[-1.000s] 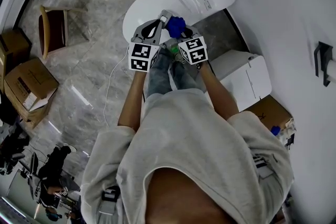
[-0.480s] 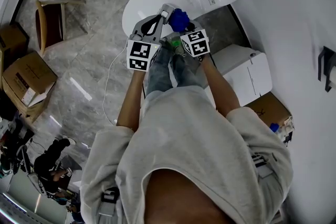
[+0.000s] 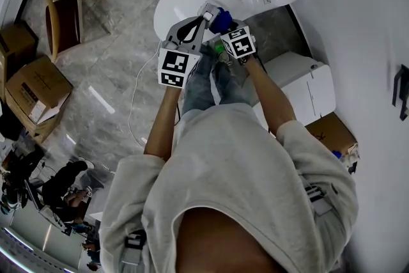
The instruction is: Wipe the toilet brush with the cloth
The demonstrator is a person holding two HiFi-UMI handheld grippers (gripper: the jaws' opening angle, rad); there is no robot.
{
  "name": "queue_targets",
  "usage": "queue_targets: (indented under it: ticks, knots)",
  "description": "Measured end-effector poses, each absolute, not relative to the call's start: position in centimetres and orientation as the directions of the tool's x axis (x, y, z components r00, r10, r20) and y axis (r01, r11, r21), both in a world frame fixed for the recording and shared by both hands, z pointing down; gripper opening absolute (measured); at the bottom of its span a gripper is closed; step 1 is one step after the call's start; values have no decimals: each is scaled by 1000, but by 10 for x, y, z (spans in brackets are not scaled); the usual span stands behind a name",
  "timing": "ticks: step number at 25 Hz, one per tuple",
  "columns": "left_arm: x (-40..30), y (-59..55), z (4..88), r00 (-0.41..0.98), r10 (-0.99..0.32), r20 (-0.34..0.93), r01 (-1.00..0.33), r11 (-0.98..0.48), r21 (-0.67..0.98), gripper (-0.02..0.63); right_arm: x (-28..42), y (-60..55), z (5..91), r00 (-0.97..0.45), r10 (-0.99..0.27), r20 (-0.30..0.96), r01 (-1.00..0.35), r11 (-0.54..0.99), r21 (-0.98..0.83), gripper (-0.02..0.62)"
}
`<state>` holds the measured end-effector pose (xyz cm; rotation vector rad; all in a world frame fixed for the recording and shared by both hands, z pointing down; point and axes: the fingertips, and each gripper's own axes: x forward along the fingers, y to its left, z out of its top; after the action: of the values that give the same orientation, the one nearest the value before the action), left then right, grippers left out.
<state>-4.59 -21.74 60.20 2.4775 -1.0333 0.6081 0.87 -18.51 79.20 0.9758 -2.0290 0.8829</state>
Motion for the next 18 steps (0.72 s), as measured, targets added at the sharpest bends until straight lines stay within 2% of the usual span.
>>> queue_targets:
  ticks: [8,14,18]
  knots:
    - [-44,-215,605,643,-549,534,-725,-661,194,23,13,-165,830,-438,-235,868,-829,478,-290,54]
    - [-41,-215,601,652,-541,532,-714,-673,191,23,32,-165,818,-418,-301,857,-860,434,-267,52]
    - [-41,-218,601,642,-552,532,-725,-663,188,23,47,-172,788,-418,-398,816,-876,415,-246,52]
